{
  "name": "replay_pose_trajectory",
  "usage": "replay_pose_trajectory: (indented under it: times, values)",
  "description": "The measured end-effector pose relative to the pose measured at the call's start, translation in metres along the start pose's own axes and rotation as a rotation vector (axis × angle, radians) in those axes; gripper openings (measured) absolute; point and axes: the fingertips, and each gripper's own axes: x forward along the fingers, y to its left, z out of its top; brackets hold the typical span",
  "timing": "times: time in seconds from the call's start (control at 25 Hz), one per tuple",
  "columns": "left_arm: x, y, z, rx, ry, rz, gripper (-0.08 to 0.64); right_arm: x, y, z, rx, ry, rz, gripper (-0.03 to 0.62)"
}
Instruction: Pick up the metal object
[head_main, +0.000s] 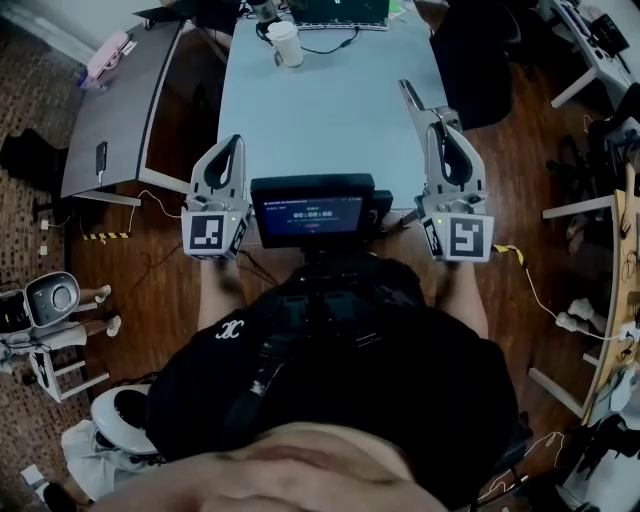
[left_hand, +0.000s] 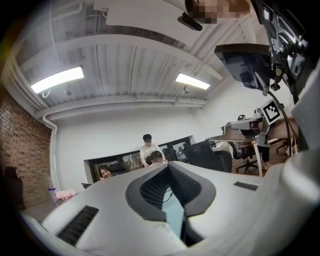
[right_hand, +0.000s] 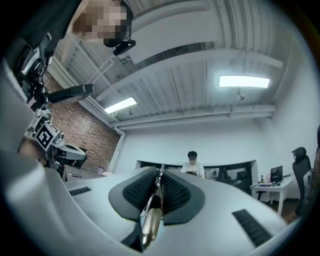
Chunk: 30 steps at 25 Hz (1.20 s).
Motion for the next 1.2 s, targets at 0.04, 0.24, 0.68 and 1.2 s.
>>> replay_pose_trajectory:
  times: [0.04,0.24,0.68,1.2]
  values:
    - [0.000,-0.003,0.001,-0.009,-0.005,0.009,0.012,-0.005,-0.004,0.005,-0.001,0.001,-0.002,0.032]
    - [-0.002,-0.029,0.012,-0.019,-0.023,0.035,0.012,-0.032,-0.030,0.008,0.036,0.029,0.009,0.032]
    - [-0.008,-0.061,0.020,-0.016,-0.017,-0.004,0.011,-0.075,-0.044,0.027,0.048,0.020,0.006,0.032]
    - [-0.134,-0.087,0.046,0.008,-0.068,-0.095,0.012,-0.191,0.054,0.082,-0.002,-0.005,-0.036,0.032]
